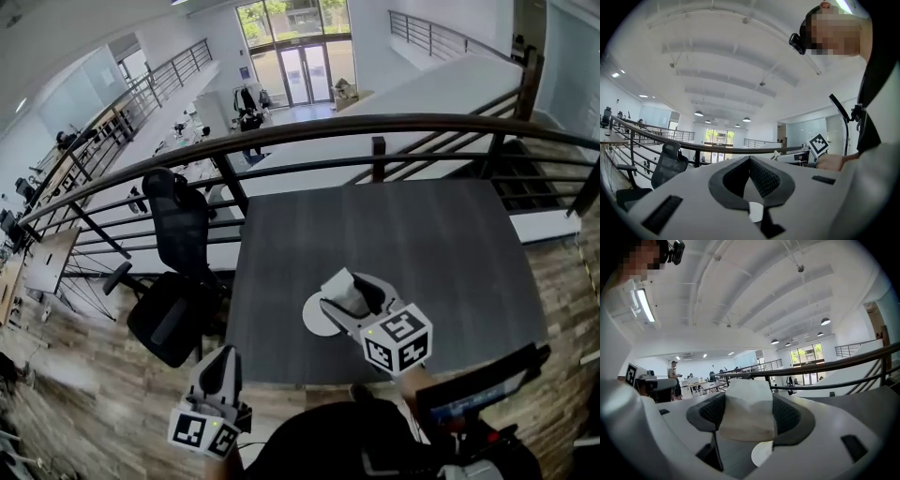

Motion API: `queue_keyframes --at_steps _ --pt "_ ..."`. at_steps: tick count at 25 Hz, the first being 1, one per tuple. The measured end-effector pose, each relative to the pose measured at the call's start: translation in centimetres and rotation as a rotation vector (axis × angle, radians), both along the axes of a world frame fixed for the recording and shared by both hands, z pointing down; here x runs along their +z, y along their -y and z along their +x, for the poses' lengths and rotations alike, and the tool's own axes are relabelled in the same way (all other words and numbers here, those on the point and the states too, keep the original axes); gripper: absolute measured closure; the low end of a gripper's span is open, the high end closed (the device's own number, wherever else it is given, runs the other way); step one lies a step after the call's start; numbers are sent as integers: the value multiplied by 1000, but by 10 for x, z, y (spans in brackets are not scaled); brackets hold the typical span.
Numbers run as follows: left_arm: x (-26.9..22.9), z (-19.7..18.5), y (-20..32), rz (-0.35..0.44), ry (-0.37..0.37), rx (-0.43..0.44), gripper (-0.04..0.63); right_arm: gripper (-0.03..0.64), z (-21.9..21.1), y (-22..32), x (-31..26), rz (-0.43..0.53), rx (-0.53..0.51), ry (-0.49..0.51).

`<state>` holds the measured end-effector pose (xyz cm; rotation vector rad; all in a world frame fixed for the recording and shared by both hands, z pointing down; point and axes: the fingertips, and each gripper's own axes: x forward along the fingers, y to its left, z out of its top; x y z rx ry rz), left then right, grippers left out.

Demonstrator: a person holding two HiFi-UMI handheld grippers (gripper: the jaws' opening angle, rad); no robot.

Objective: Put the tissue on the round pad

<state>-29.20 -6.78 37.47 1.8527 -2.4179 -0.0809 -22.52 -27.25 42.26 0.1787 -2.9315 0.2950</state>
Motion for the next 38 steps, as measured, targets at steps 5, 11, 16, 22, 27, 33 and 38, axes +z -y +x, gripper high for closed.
queue_keyframes --at_steps 5,11,16,22,27,33,38 --pt "6 -6 6 -4 -10 -38 592 299 -22 10 12 -3 -44 -16" --pt "7 -5 4 13 1 -68 592 299 -36 16 34 18 -72 -62" --pt "17 -13 10 29 -18 -99 592 299 -50 24 68 17 -98 -125" --pt "18 -5 9 24 -24 -134 592 299 -51 27 117 9 -136 -223" --pt "40 -7 19 -13 -71 -159 592 299 -58 35 158 -18 -174 -299" --pt "45 1 35 -20 -85 -172 592 299 -61 47 201 -34 -222 -395" --pt "45 10 31 -41 -102 -215 592 299 -57 46 228 -28 -256 -457"
